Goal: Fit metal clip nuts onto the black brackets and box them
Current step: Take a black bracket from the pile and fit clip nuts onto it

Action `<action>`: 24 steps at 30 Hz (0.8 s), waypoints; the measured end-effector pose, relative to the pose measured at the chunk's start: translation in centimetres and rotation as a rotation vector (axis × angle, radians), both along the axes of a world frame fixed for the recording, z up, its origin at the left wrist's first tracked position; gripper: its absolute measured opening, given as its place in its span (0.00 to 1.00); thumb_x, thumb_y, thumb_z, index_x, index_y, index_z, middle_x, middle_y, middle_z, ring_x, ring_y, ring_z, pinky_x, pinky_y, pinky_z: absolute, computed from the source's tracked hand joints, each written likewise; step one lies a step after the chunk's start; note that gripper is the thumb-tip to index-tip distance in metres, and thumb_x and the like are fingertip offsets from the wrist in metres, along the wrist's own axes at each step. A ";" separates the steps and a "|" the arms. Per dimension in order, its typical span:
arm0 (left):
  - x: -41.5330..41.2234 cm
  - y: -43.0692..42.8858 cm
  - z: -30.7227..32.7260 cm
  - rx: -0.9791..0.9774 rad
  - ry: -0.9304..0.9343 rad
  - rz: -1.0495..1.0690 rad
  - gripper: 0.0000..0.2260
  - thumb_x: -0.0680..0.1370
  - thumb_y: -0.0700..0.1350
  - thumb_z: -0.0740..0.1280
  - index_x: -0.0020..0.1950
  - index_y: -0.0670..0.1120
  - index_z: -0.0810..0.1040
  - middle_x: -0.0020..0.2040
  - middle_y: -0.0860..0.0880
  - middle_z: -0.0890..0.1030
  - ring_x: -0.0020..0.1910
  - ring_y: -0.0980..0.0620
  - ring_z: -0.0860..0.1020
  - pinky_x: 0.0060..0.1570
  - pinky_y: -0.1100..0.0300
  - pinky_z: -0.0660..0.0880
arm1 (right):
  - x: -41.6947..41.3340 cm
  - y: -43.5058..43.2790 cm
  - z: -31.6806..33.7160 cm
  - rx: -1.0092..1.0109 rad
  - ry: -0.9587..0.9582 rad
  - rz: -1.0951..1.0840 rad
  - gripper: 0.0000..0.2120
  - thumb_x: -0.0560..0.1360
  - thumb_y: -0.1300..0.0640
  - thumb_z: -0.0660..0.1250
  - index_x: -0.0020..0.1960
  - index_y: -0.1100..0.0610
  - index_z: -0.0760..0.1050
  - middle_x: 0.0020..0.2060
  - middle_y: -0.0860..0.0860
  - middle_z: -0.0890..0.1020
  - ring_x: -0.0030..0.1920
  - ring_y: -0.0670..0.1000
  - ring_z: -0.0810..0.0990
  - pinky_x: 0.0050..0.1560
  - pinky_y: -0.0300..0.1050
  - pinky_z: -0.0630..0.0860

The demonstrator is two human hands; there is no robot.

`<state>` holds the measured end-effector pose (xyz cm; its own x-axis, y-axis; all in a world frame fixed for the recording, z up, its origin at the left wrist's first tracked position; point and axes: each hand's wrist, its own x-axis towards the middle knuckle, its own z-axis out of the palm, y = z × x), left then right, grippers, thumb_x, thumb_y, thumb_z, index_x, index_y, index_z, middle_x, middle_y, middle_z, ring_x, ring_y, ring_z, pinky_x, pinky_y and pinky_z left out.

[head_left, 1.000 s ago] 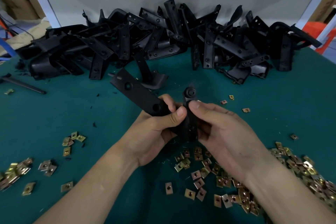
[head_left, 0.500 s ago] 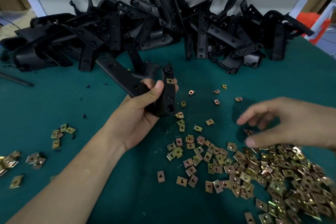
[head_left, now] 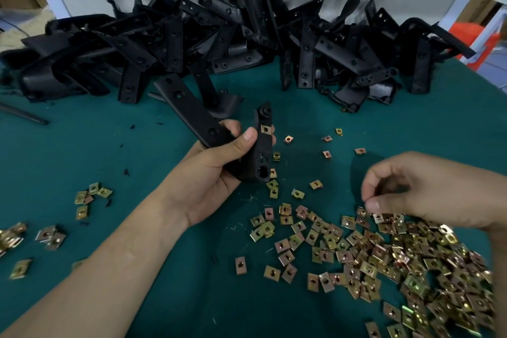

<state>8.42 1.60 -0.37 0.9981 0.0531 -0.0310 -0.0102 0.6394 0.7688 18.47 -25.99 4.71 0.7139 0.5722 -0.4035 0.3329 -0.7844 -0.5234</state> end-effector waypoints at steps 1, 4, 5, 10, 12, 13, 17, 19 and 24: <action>0.0 0.0 0.0 -0.005 0.002 0.001 0.07 0.76 0.39 0.69 0.44 0.48 0.73 0.60 0.40 0.84 0.58 0.47 0.84 0.41 0.59 0.81 | 0.0 0.0 0.0 0.011 -0.006 0.002 0.07 0.73 0.53 0.76 0.42 0.41 0.82 0.41 0.48 0.86 0.44 0.50 0.84 0.55 0.55 0.80; 0.0 0.0 0.0 -0.007 0.006 0.003 0.06 0.76 0.39 0.69 0.44 0.47 0.73 0.60 0.40 0.84 0.58 0.47 0.84 0.42 0.60 0.81 | 0.1 0.0 0.0 0.090 0.016 -0.009 0.11 0.76 0.57 0.73 0.42 0.41 0.81 0.40 0.47 0.86 0.42 0.46 0.84 0.48 0.46 0.80; 0.0 0.0 0.0 -0.009 0.007 0.004 0.06 0.76 0.39 0.69 0.44 0.47 0.73 0.60 0.40 0.84 0.58 0.47 0.84 0.42 0.59 0.81 | 0.0 0.2 0.0 0.140 0.032 -0.025 0.11 0.76 0.58 0.72 0.43 0.42 0.82 0.39 0.47 0.86 0.41 0.45 0.85 0.43 0.41 0.80; 0.0 0.1 -0.1 -0.044 0.015 0.015 0.07 0.75 0.38 0.70 0.44 0.47 0.74 0.60 0.39 0.84 0.59 0.47 0.84 0.45 0.60 0.81 | -1.1 2.4 0.5 0.559 0.172 -0.098 0.09 0.68 0.54 0.73 0.48 0.46 0.86 0.45 0.51 0.87 0.47 0.49 0.87 0.47 0.32 0.79; -0.1 0.2 -0.1 -0.076 0.003 0.007 0.10 0.73 0.38 0.73 0.43 0.47 0.73 0.59 0.39 0.84 0.59 0.47 0.83 0.48 0.60 0.81 | -1.9 3.9 0.4 0.712 0.227 -0.106 0.10 0.67 0.56 0.74 0.48 0.51 0.86 0.46 0.52 0.87 0.49 0.52 0.87 0.49 0.35 0.80; -0.1 0.2 0.0 -0.077 -0.006 0.004 0.12 0.72 0.38 0.74 0.43 0.47 0.72 0.58 0.40 0.84 0.59 0.47 0.83 0.48 0.60 0.81 | -2.3 4.6 0.3 0.785 0.254 -0.114 0.09 0.66 0.57 0.74 0.47 0.53 0.85 0.45 0.54 0.87 0.48 0.53 0.87 0.49 0.37 0.81; -0.2 0.3 -0.1 -0.073 -0.049 -0.018 0.14 0.67 0.39 0.79 0.39 0.48 0.74 0.58 0.41 0.84 0.57 0.47 0.84 0.50 0.57 0.82 | -3.7 7.0 -0.2 0.965 0.356 -0.199 0.10 0.65 0.55 0.74 0.46 0.56 0.85 0.41 0.56 0.86 0.43 0.53 0.87 0.42 0.38 0.81; -0.3 0.3 -0.1 -0.083 -0.068 -0.038 0.15 0.66 0.41 0.81 0.38 0.49 0.75 0.58 0.42 0.84 0.56 0.48 0.84 0.51 0.56 0.82 | -4.3 7.9 -0.5 0.998 0.374 -0.218 0.10 0.66 0.56 0.74 0.46 0.57 0.85 0.41 0.56 0.86 0.42 0.52 0.87 0.42 0.37 0.81; -0.4 0.2 0.1 -0.114 -0.090 -0.057 0.10 0.70 0.39 0.76 0.38 0.48 0.76 0.56 0.41 0.85 0.56 0.46 0.85 0.49 0.52 0.82 | -5.2 9.2 -1.3 1.035 0.419 -0.252 0.09 0.68 0.60 0.72 0.46 0.56 0.87 0.44 0.55 0.87 0.45 0.50 0.85 0.46 0.38 0.81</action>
